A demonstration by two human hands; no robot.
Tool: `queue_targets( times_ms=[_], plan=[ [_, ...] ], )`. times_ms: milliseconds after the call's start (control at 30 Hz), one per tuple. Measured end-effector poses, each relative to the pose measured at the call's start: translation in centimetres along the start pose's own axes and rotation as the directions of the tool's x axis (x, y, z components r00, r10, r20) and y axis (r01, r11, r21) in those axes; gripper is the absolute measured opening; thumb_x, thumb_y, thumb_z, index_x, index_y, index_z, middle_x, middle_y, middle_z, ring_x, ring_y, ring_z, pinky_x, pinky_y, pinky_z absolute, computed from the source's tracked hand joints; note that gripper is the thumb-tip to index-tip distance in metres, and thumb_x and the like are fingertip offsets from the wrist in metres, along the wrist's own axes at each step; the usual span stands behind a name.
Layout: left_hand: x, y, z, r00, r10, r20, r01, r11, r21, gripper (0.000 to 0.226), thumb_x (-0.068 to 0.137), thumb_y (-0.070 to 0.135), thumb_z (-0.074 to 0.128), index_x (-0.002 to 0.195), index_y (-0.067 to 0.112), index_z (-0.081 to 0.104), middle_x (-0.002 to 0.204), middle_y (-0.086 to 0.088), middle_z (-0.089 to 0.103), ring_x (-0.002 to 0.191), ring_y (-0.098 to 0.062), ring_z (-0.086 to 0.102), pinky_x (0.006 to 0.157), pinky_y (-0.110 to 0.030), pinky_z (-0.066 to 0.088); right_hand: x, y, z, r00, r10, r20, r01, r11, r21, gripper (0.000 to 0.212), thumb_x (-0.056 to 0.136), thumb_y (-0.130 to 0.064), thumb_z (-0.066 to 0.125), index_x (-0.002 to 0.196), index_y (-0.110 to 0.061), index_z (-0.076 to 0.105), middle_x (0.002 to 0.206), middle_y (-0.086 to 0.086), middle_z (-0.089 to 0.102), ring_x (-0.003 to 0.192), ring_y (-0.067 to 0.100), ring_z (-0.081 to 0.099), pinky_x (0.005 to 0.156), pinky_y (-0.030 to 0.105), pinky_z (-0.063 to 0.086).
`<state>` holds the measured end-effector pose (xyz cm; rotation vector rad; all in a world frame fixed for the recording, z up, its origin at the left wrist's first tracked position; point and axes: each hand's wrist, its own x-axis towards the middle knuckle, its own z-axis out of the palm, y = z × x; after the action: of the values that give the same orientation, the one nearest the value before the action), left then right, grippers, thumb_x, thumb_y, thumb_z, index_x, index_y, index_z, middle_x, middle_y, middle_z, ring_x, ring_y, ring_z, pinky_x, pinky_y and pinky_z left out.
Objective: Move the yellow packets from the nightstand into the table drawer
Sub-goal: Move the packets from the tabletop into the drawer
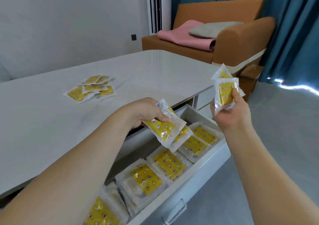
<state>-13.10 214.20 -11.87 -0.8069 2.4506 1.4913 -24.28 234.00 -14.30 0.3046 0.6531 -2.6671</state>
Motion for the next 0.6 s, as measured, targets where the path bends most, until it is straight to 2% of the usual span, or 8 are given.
queue_targets(
  times_ms=[133, 200, 267, 333, 400, 467, 533, 600],
  plan=[
    [4.7, 1.4, 5.9, 0.998, -0.013, 0.056, 0.015, 0.999, -0.031, 0.029, 0.082, 0.001, 0.074, 0.109, 0.003, 0.064, 0.101, -0.018, 0.072, 0.088, -0.031, 0.071, 0.080, -0.042, 0.060, 1.0, -0.7, -0.5, 1.000, -0.006, 0.011, 0.006, 0.998, 0.057, 0.021, 0.097, -0.022, 0.057, 0.114, -0.010, 0.063, 0.106, 0.011, 0.070, 0.088, 0.025, 0.068, 0.064, 0.030, 0.057],
    [6.7, 1.9, 7.8, 0.996, -0.025, 0.080, 0.028, 0.999, -0.027, 0.029, 0.081, 0.004, 0.074, 0.108, 0.007, 0.063, 0.103, -0.016, 0.071, 0.092, -0.030, 0.070, 0.083, -0.043, 0.059, 1.8, -1.1, -0.7, 1.000, 0.013, 0.008, -0.013, 0.997, 0.076, 0.023, 0.098, -0.020, 0.054, 0.117, -0.010, 0.062, 0.109, 0.013, 0.070, 0.091, 0.028, 0.069, 0.068, 0.034, 0.059],
    [8.5, 2.4, 9.1, 0.996, -0.014, 0.089, 0.014, 1.000, 0.000, 0.037, 0.079, 0.010, 0.077, 0.113, 0.009, 0.063, 0.108, -0.015, 0.070, 0.099, -0.030, 0.068, 0.090, -0.046, 0.056, 2.6, -1.4, -1.1, 0.999, 0.042, -0.001, -0.041, 0.996, 0.083, 0.020, 0.099, -0.019, 0.052, 0.111, -0.008, 0.063, 0.108, 0.014, 0.071, 0.092, 0.029, 0.069, 0.075, 0.037, 0.059],
    [10.2, 2.6, 10.0, 0.998, -0.008, 0.068, 0.005, 0.999, 0.042, 0.045, 0.077, 0.016, 0.079, 0.117, 0.008, 0.062, 0.110, -0.014, 0.069, 0.101, -0.031, 0.067, 0.093, -0.044, 0.055, 3.1, -1.5, -1.4, 0.998, 0.064, -0.012, -0.063, 0.995, 0.080, 0.017, 0.099, -0.019, 0.052, 0.103, -0.008, 0.063, 0.101, 0.013, 0.071, 0.088, 0.027, 0.070, 0.073, 0.034, 0.060],
    [11.5, 2.6, 10.9, 1.000, 0.003, 0.003, -0.004, 0.995, 0.100, 0.052, 0.076, 0.017, 0.081, 0.122, 0.005, 0.061, 0.115, -0.013, 0.068, 0.106, -0.032, 0.066, 0.090, -0.038, 0.054, 3.6, -1.6, -1.9, 0.996, 0.080, -0.043, -0.077, 0.994, 0.083, 0.016, 0.098, -0.020, 0.052, 0.100, -0.007, 0.062, 0.098, 0.012, 0.071, 0.085, 0.026, 0.069, 0.067, 0.032, 0.059],
    [12.6, 2.4, 11.9, 0.998, 0.030, -0.047, -0.024, 0.993, 0.112, 0.053, 0.075, 0.016, 0.081, 0.122, 0.002, 0.062, 0.119, -0.015, 0.067, 0.109, -0.032, 0.065, 0.087, -0.037, 0.055, 4.1, -1.7, -2.3, 0.992, 0.100, -0.078, -0.094, 0.992, 0.083, 0.015, 0.098, -0.020, 0.053, 0.099, -0.008, 0.062, 0.100, 0.012, 0.070, 0.087, 0.026, 0.068, 0.068, 0.033, 0.057],
    [13.1, 2.1, 12.9, 0.996, 0.049, -0.075, -0.039, 0.991, 0.127, 0.045, 0.078, 0.016, 0.079, 0.117, 0.001, 0.065, 0.115, -0.016, 0.068, 0.106, -0.032, 0.066, 0.080, -0.034, 0.054, 4.6, -1.7, -2.6, 0.987, 0.121, -0.106, -0.112, 0.990, 0.081, 0.014, 0.098, -0.020, 0.054, 0.099, -0.009, 0.062, 0.102, 0.011, 0.069, 0.090, 0.027, 0.067, 0.069, 0.034, 0.055],
    [13.3, 1.6, 13.7, 0.993, 0.088, -0.081, -0.069, 0.975, 0.213, 0.035, 0.081, 0.021, 0.075, 0.109, 0.002, 0.068, 0.109, -0.016, 0.070, 0.101, -0.032, 0.067, 0.072, -0.032, 0.050, 5.0, -1.6, -2.8, 0.984, 0.135, -0.119, -0.125, 0.988, 0.091, 0.014, 0.097, -0.020, 0.055, 0.103, -0.009, 0.062, 0.103, 0.012, 0.069, 0.090, 0.027, 0.067, 0.067, 0.035, 0.054]
  ],
)
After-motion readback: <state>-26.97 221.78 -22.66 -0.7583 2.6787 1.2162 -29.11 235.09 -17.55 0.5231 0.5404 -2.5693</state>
